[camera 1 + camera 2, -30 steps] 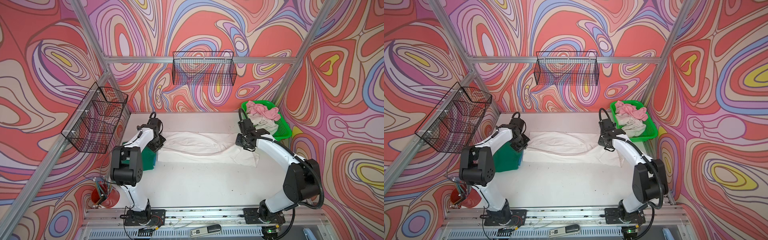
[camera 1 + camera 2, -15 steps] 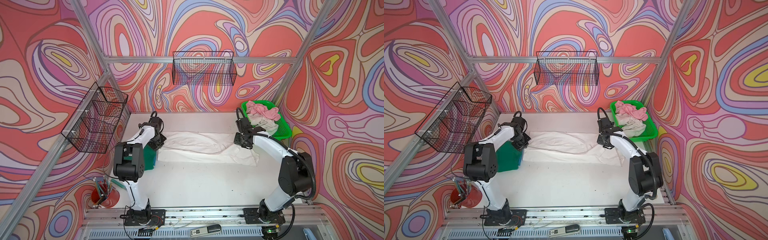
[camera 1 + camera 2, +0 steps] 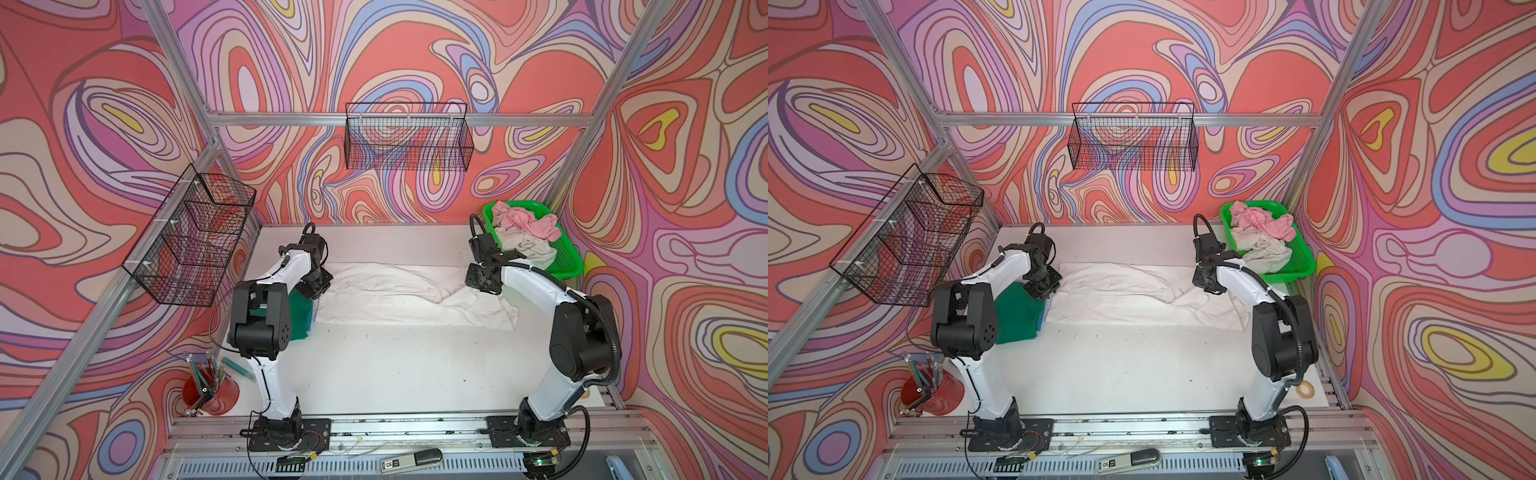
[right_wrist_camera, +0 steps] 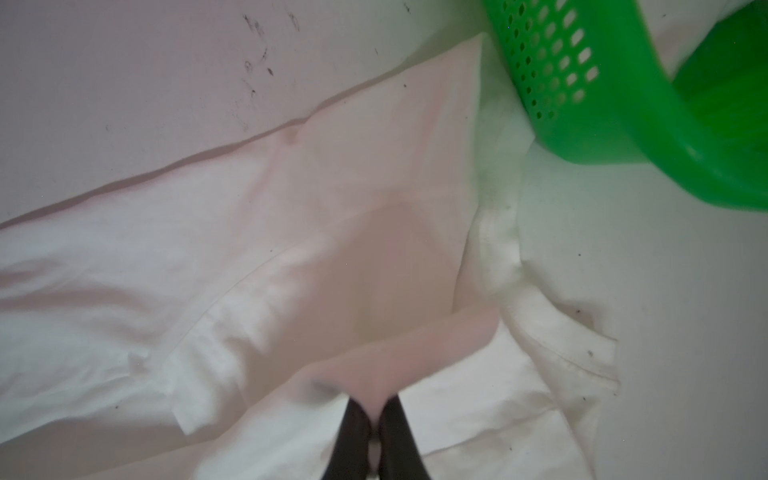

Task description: Fold and stack the t-shirts

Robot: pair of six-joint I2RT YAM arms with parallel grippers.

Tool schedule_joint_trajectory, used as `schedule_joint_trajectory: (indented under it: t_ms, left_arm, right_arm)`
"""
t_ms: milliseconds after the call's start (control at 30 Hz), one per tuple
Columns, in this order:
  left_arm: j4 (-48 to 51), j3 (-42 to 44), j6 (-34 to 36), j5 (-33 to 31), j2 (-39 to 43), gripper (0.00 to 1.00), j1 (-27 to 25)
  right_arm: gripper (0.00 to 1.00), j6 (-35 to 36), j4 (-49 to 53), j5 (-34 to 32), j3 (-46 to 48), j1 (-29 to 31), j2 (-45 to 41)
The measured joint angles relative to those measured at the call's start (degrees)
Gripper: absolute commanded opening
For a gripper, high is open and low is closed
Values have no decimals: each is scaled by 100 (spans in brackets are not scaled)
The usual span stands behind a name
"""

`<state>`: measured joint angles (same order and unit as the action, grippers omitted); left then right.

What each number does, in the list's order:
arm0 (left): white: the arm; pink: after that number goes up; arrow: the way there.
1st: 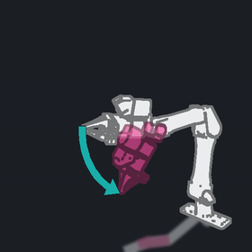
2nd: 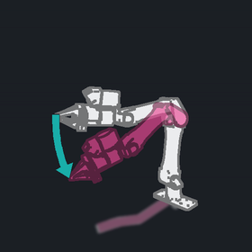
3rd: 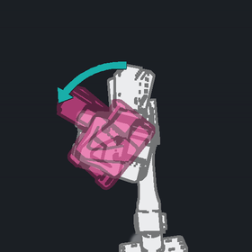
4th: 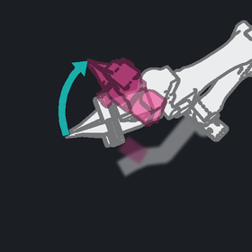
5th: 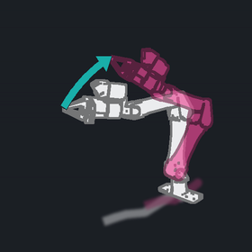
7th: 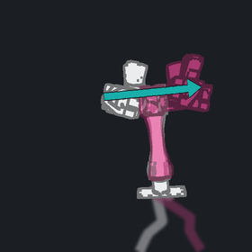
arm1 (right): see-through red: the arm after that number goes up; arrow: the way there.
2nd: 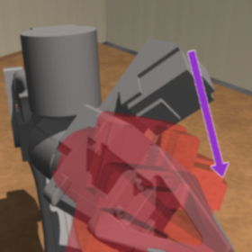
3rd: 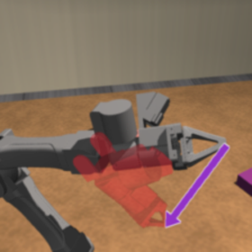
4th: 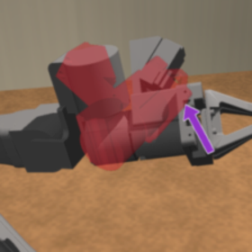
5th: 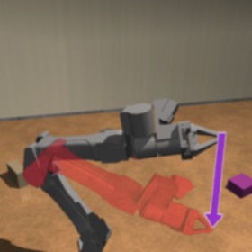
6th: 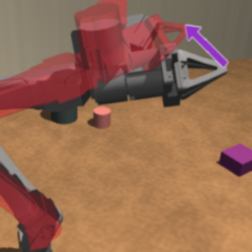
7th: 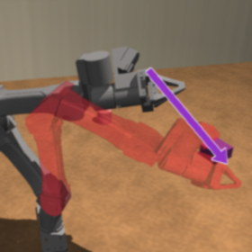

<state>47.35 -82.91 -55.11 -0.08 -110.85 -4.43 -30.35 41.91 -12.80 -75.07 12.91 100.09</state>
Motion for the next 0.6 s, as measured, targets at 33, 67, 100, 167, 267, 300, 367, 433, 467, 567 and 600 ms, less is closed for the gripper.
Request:
schedule_joint_trajectory:
  t_ms: [33, 67, 100, 167, 267, 300, 367, 433, 467, 567, 600]
  left_arm:
    - [7, -2, 2, 2, 2, 37, 0]
    - [11, -2, 2, 2, 7, 40, 0]
    - [15, -2, 2, 2, 20, 44, 0]
    - [31, 0, 4, 7, 101, 52, 0]
    - [28, 24, 9, 24, 365, 65, 0]
    - [17, 55, 24, 31, 481, 67, 0]
    - [13, 160, 48, 44, 758, 71, 0]
    - [-11, 330, 74, 48, 1095, 72, 0]
    - [-24, 420, 96, 48, 1237, 72, 0]
    - [-50, 763, 157, 48, 1683, 73, 2]
    - [-46, 881, 184, 46, 1814, 74, 4]
  right_arm:
    - [0, 9, 0, 9, -13, -9, 17]
    - [0, 13, -7, 17, -33, -20, 50]
    - [0, 28, -15, 24, -61, -33, 103]
    - [0, 42, -35, 39, -103, -52, 203]
    - [0, 74, -42, 63, -133, -83, 341]
    - [0, 74, -37, 70, -157, -92, 393]
    - [0, 79, -42, 98, -216, -107, 485]
    - [0, 85, -37, 146, -302, -120, 590]
    - [0, 85, -35, 170, -363, -122, 647]
    - [0, 81, -37, 234, -538, -127, 802]
    - [0, 79, -39, 258, -566, -127, 815]
